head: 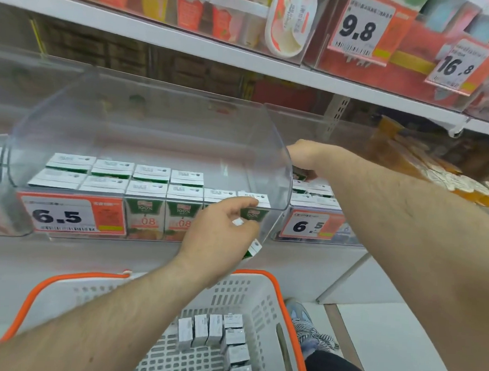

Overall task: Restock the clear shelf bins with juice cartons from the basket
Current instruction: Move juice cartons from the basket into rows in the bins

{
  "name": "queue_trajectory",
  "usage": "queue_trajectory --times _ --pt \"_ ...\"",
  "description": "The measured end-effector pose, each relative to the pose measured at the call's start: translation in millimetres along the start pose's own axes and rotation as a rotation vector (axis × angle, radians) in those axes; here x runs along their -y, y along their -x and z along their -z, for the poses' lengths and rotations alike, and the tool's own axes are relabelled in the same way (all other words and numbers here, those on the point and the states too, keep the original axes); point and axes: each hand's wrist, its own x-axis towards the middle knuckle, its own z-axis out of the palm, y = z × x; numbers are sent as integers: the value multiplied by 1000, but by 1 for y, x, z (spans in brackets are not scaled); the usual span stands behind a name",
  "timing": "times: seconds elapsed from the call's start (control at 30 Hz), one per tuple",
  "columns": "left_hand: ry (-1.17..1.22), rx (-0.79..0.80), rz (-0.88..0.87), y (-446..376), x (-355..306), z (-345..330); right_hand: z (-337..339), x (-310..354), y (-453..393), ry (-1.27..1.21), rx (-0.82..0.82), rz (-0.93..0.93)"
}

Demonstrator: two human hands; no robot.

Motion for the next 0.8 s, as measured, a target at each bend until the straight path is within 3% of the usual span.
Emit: queue_trajectory --times 0.33,0.6,0.7,0.8 --pt "5 -28 -3 -2 -3 0 -3 0 -1 -131 68 -53" --pt "23 30 -30 5 -2 2 -5 0 12 -26 -47 11" --pt "61 15 -64 17 -5 8 -4 -2 32 -21 -414 56" --pt "203 -43 -37 33 -11 22 -12 -1 71 -83 -795 269"
